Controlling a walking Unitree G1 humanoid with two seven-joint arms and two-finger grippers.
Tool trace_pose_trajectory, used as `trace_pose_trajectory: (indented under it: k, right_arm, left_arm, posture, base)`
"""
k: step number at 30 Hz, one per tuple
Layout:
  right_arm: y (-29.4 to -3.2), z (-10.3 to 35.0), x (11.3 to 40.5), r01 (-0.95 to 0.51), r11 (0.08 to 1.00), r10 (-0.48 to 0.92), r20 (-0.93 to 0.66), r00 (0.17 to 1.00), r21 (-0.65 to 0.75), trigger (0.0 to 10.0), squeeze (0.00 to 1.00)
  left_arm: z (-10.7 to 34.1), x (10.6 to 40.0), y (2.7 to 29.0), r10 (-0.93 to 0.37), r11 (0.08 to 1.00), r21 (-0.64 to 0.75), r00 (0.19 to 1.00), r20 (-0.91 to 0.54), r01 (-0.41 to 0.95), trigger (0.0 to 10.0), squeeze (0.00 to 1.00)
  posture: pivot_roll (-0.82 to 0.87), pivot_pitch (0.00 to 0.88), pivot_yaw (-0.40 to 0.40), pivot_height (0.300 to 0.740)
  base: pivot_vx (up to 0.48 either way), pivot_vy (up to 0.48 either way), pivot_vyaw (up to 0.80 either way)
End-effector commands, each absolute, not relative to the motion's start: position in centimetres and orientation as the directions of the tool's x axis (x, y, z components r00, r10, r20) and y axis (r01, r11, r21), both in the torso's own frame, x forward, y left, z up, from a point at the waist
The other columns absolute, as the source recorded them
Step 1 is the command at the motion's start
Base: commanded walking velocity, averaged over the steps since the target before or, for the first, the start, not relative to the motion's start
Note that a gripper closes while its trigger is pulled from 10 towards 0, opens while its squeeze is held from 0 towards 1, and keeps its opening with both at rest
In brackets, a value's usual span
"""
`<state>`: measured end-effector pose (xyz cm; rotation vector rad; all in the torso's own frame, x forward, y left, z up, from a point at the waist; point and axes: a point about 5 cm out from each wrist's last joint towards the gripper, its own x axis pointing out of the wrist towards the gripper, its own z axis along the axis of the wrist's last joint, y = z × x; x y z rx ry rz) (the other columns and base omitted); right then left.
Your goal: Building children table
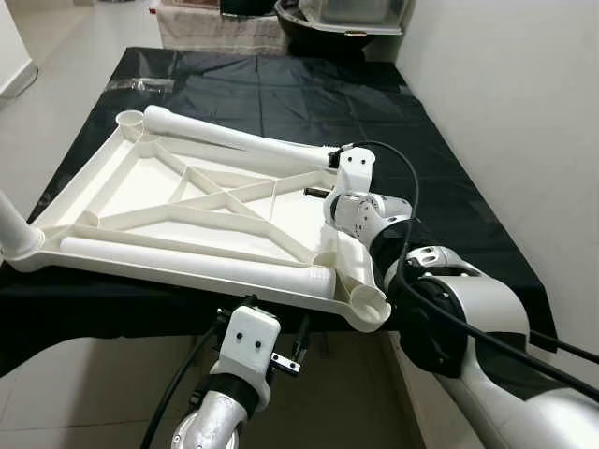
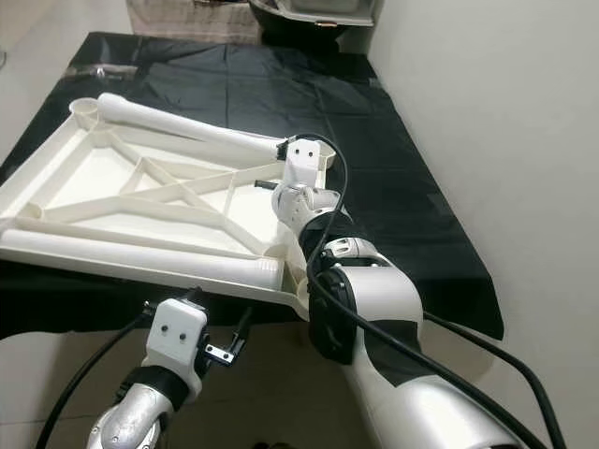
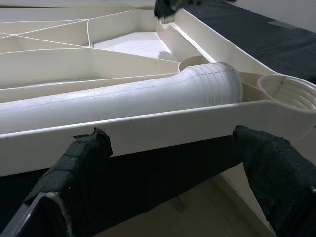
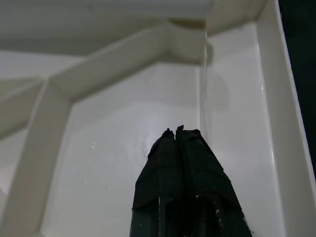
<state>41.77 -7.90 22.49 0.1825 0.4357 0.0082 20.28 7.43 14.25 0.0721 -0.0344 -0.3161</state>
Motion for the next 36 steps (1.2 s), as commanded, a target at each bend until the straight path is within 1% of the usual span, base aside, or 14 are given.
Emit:
trace_pose_trajectory:
  k: [1,2,4,9,12,13,18,23,24,26,28,29,31,36]
  right_arm:
    - [-8.1,23.7,42.1,0.022,0.986,0.042,-0.372,0.927,0.167,10.0,0.0]
    - [-8.3,25.6,42.5,-0.036,0.982,0.082,-0.254,0.964,0.183,10.0,0.0]
    - [-8.5,26.7,42.7,-0.109,0.975,0.144,-0.18,0.973,0.193,10.0,0.0]
    - [-9.6,25.0,42.4,-0.275,0.926,0.311,-0.11,0.944,0.258,10.0,0.0]
    - [-9.9,24.4,42.2,-0.292,0.915,0.33,-0.102,0.938,0.28,10.0,0.0]
    - [-11.0,22.9,41.5,-0.341,0.892,0.381,-0.088,0.92,0.296,10.0,1.0]
    - [-13.1,19.7,38.7,-0.482,0.812,0.527,-0.058,0.848,0.328,10.0,1.0]
    - [-13.7,18.8,36.9,-0.556,0.762,0.6,-0.038,0.799,0.333,10.0,1.0]
    - [-14.1,17.9,35.5,-0.593,0.726,0.647,-0.057,0.76,0.348,10.0,0.0]
    - [-14.1,17.9,35.5,-0.593,0.726,0.647,-0.057,0.76,0.348,10.0,0.0]
    - [-14.9,16.8,32.4,-0.673,0.587,0.774,-0.065,0.63,0.45,10.0,0.0]
    - [-14.9,16.8,32.4,-0.673,0.587,0.774,-0.065,0.63,0.45,10.0,0.0]
    - [-16.2,16.0,29.8,-0.721,0.475,0.857,-0.079,0.509,0.505,10.0,0.0]
    - [-18.2,14.4,29.0,-0.677,0.53,0.837,-0.187,0.515,0.511,10.0,0.0]
  left_arm:
    - [14.2,20.2,7.2,-0.314,0.947,0.069,0.949,0.014,0.313,10.0,0.0]
    - [14.0,20.4,7.3,-0.313,0.948,0.072,0.95,0.012,0.311,10.0,0.0]
    - [14.0,20.6,7.4,-0.311,0.948,0.076,0.95,0.011,0.309,10.0,0.0]
    - [13.5,21.1,7.8,-0.31,0.948,0.082,0.951,0.004,0.309,10.0,0.0]
    - [13.4,21.2,7.9,-0.31,0.947,0.084,0.951,0.001,0.309,10.0,0.0]
    - [13.2,21.4,8.1,-0.31,0.947,0.093,0.951,-0.001,0.309,10.0,0.0]
    - [12.9,21.7,8.5,-0.306,0.945,0.117,0.952,-0.001,0.304,10.0,0.0]
    - [12.8,21.9,8.7,-0.305,0.945,0.13,0.952,0.005,0.302,10.0,0.0]
    - [12.8,21.9,8.8,-0.305,0.944,0.134,0.952,0.008,0.301,10.0,0.0]
    - [12.8,21.9,8.8,-0.305,0.944,0.134,0.952,0.008,0.301,10.0,0.0]
    - [12.6,22.1,9.1,-0.308,0.942,0.142,0.951,0.007,0.304,10.0,0.0]
    - [12.6,22.1,9.1,-0.308,0.942,0.142,0.951,0.007,0.304,10.0,0.0]
    - [12.3,22.2,9.2,-0.313,0.939,0.147,0.95,0.002,0.31,10.0,0.0]
    - [12.1,22.2,9.3,-0.319,0.937,0.15,0.948,0.001,0.315,10.0,0.0]
  posture:
    - [0.04,0.168,-0.164,0.74]
    - [0.04,0.152,-0.157,0.74]
    - [0.04,0.15,-0.155,0.74]
    - [0.04,0.114,-0.137,0.74]
    - [0.04,0.106,-0.132,0.74]
    - [0.04,0.089,-0.122,0.74]
    - [0.04,0.068,-0.104,0.74]
    - [0.04,0.056,-0.095,0.74]
    - [0.04,0.046,-0.087,0.74]
    - [0.04,0.046,-0.087,0.74]
    - [0.04,0.03,-0.076,0.74]
    - [0.04,0.03,-0.076,0.74]
    - [0.04,0.019,-0.07,0.74]
    - [0.03,0.007,-0.069,0.74]
  base:
    - [0.0,0.0,0.0]
    - [0.0,0.0,0.0]
    - [0.0,0.0,0.0]
    - [0.0,0.0,0.0]
    - [0.0,0.0,0.0]
    - [0.0,0.0,0.0]
    - [0.0,0.0,0.0]
    - [0.0,0.0,0.0]
    - [0.0,0.0,0.0]
    - [0.0,0.0,0.0]
    - [0.0,0.0,0.0]
    - [0.0,0.0,0.0]
    - [0.0,0.0,0.0]
    - [0.0,0.0,0.0]
